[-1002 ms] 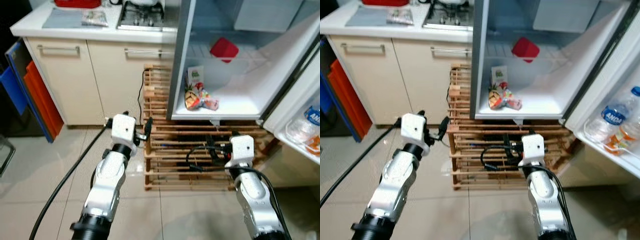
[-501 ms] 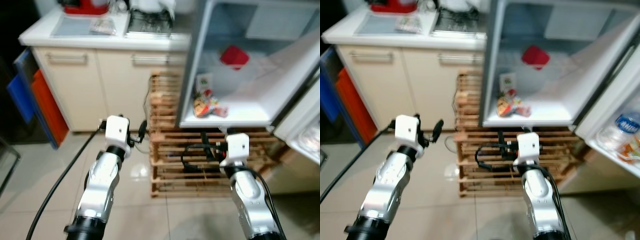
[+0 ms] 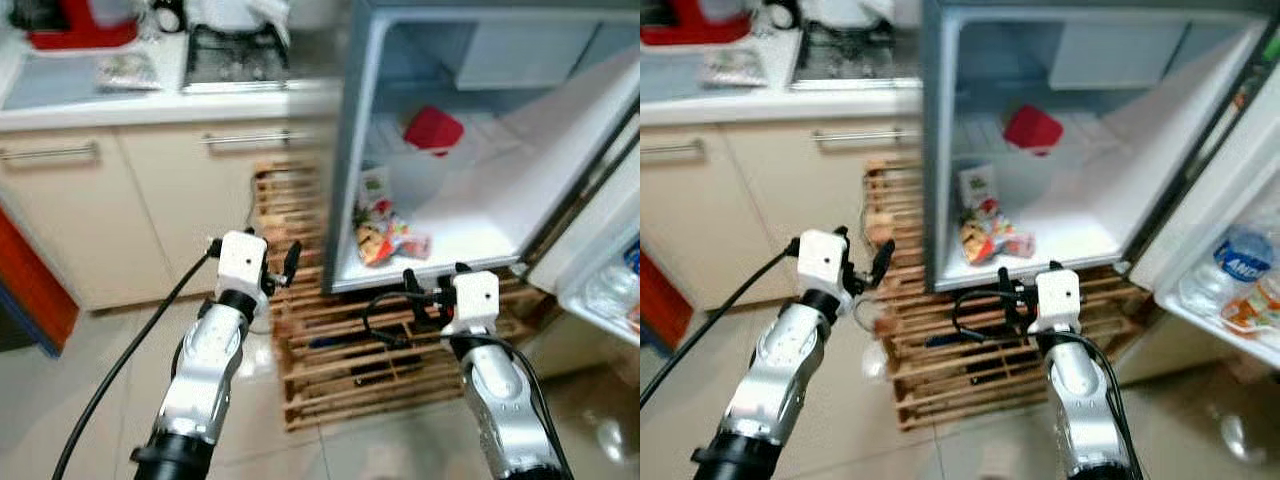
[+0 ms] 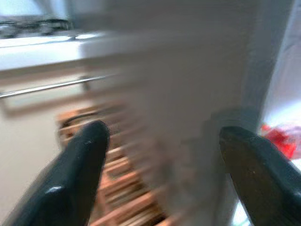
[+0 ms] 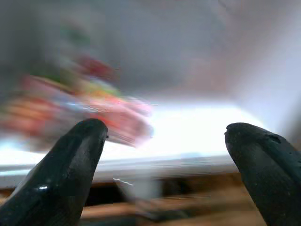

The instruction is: Restocking fridge

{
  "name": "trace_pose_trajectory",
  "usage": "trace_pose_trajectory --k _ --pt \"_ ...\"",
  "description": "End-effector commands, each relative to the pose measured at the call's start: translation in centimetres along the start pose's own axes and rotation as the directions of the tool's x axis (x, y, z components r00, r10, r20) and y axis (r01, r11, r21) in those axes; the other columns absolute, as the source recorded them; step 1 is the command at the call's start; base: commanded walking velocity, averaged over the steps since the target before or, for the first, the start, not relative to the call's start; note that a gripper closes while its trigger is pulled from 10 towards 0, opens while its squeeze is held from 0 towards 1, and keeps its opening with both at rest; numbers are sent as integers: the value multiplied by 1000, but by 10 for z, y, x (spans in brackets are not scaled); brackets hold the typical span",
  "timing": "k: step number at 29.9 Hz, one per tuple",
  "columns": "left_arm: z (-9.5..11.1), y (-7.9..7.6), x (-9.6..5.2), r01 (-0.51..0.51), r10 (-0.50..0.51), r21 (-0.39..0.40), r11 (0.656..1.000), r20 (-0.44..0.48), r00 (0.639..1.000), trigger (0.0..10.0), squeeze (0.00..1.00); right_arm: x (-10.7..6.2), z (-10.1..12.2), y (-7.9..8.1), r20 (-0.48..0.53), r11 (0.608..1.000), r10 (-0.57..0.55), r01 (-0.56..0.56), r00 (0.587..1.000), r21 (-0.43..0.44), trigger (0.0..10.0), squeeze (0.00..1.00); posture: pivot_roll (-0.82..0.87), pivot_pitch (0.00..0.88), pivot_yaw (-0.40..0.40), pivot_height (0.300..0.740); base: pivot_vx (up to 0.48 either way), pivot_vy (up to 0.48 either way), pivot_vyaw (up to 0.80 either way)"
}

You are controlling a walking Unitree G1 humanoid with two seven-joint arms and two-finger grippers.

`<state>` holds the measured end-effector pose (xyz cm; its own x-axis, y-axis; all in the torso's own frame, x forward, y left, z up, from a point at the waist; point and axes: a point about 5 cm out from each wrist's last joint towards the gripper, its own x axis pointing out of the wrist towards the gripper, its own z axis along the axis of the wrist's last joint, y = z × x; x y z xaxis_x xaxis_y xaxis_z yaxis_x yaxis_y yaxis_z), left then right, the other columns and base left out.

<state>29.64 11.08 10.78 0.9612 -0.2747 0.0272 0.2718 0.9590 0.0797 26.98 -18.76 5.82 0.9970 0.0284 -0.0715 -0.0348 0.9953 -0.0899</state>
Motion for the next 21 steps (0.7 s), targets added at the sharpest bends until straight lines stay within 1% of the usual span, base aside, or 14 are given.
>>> trace_pose_trajectory --k 1,2,3,5,7,11,13,14,15,16,17,18,19,21 --pt "-1 5 -1 3 -3 28 1000 -12 1000 10000 0 4 -4 -10 -43 995 -87 89 995 34 10000 0 -102 0 -8 740 0 0 0" --pt "-1 6 -2 3 -2 25 1000 -14 1000 10000 0 6 -5 -15 -53 993 -108 110 993 38 10000 0 -100 0 -5 740 0 0 0" --pt "-1 6 -2 3 -2 25 1000 -14 1000 10000 0 6 -5 -15 -53 993 -108 110 993 38 10000 0 -100 0 -5 740 0 0 0" --pt "-1 8 -4 14 -14 18 1000 -14 1000 10000 0 10 -4 -20 -53 991 -129 130 990 28 10000 0 -95 0 1 740 0 0 0" --pt "-1 8 -7 19 -19 14 1000 -12 1000 10000 0 13 -3 -20 -52 991 -128 129 990 33 10000 0 -92 0 3 740 0 0 0" --pt "0 9 -15 40 -40 43 998 -4 999 10000 0 15 -1 -15 -52 993 -111 113 992 39 10000 0 -83 0 -1 740 0 0 0" --pt "2 13 -23 48 -48 44 998 1 999 10000 0 14 -3 -11 -65 994 -101 104 993 40 10000 0 -70 0 -9 740 0 0 0" --pt "4 16 -32 69 -69 58 996 -3 998 10000 0 12 -6 -9 -83 994 -103 105 991 31 10000 0 -63 16 -11 740 0 0 0" --pt "5 17 -35 77 -77 68 995 -5 997 10000 0 12 -7 -9 -89 994 -105 108 990 25 10000 0 -60 24 -11 740 0 0 0" --pt "5 17 -35 77 -77 68 995 -5 997 10000 0 12 -7 -9 -89 994 -105 108 990 25 10000 0 -60 24 -11 740 0 0 0" --pt "8 19 -41 89 -89 73 993 -4 996 10000 0 12 -9 -7 -98 994 -108 110 989 14 10000 0 -55 47 -11 740 0 0 0" --pt "8 19 -41 89 -89 73 993 -4 996 10000 0 12 -9 -7 -98 994 -108 110 989 14 10000 0 -55 47 -11 740 0 0 0" --pt "12 19 -48 107 -107 82 991 -4 994 10000 0 13 -8 -6 -95 993 -117 118 989 7 10000 0 -49 78 -11 740 0 0 0" --pt "15 16 -58 147 -147 77 986 -10 989 10000 0 16 -4 -6 -80 991 -135 135 988 -5 10000 0 -39 123 -17 740 0 0 0"
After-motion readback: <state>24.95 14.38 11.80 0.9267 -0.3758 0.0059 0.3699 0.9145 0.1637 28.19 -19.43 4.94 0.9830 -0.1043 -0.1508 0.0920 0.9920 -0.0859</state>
